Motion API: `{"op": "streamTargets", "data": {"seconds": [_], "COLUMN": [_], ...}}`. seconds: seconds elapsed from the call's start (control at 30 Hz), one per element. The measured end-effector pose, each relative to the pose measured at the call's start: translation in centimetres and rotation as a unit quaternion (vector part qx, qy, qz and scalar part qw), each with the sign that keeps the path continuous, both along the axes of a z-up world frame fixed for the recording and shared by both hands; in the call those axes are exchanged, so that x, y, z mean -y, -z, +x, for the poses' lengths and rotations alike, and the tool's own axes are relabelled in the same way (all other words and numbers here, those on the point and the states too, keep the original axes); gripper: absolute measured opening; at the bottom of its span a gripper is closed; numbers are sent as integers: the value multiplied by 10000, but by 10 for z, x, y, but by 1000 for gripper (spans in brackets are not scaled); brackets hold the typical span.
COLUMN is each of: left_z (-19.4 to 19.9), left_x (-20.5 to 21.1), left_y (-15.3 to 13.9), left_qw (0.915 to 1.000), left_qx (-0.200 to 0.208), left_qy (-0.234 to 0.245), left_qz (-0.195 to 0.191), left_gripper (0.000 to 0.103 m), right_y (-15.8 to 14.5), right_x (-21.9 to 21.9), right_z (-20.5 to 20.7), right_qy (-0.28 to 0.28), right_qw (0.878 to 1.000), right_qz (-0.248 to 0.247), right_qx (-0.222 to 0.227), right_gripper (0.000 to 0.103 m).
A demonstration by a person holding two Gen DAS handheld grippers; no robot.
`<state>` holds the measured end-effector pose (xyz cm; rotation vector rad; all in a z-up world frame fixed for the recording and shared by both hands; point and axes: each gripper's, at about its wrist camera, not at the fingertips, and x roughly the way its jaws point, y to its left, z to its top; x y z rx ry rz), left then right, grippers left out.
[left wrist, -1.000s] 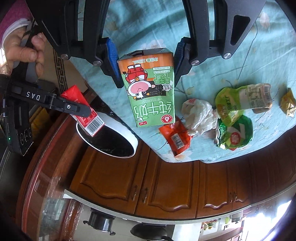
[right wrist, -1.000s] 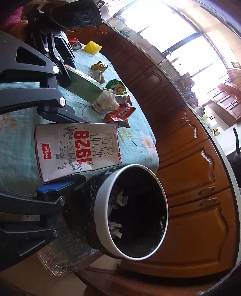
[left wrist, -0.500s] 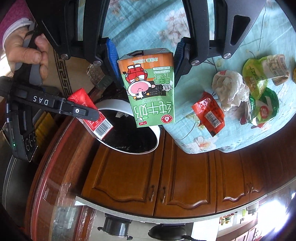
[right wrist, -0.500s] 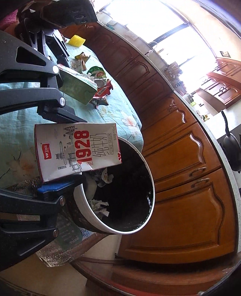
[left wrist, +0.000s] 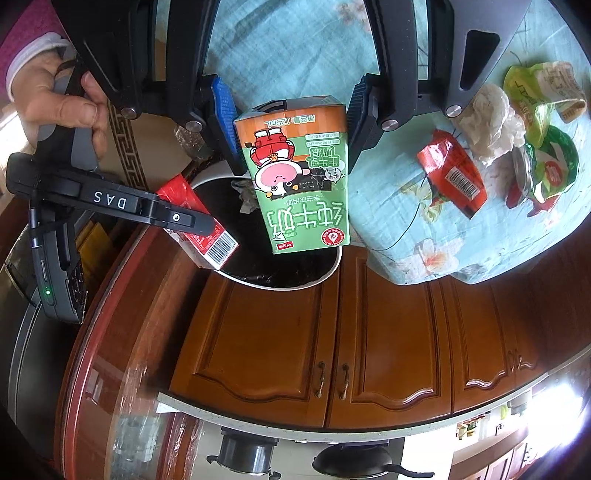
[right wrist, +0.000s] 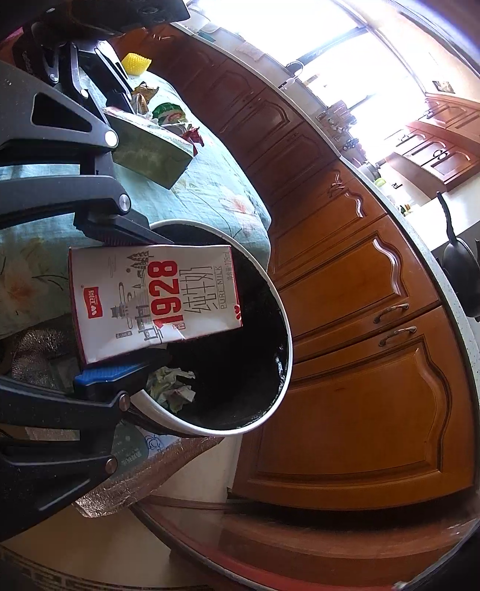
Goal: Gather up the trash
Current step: 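Carry both cartons over the bin and open both tools to drop them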
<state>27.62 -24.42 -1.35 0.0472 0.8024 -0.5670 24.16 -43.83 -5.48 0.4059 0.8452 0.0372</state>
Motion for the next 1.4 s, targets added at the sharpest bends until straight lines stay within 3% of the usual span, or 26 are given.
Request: {"op": "streamTargets", "data": {"seconds": [0.5,0.9,1.0,1.07,1.23,1.3,1.4], "left_z": [66,90,87,84,67,57,40], "left_x": [43,65,66,63,40,29,10], "left_y": [11,22,19,16,13,10,8], "left_qw": [9995,9985,9983,9988,9994,9994,9993], "left_qx": [-237,-414,-407,-335,-297,-245,-146], "left_qy": [165,199,128,76,-119,-211,-352], "left_qz": [157,311,397,351,158,77,-3], "left_gripper": [49,50,55,64,69,71,75], "right_y": [0,4,5,3,-4,-6,-10], "right_x": [24,34,37,39,37,33,23], "right_z": [38,54,56,54,41,35,25], "right_qy": [72,83,124,191,259,271,232], "right_qw": [9993,9988,9987,9987,9991,9992,9996], "right_qz": [-305,-300,-235,-240,-202,-192,-113], "right_qx": [-202,-384,-427,-399,-249,-229,-144], "right_gripper": [53,54,56,57,67,77,84]}}
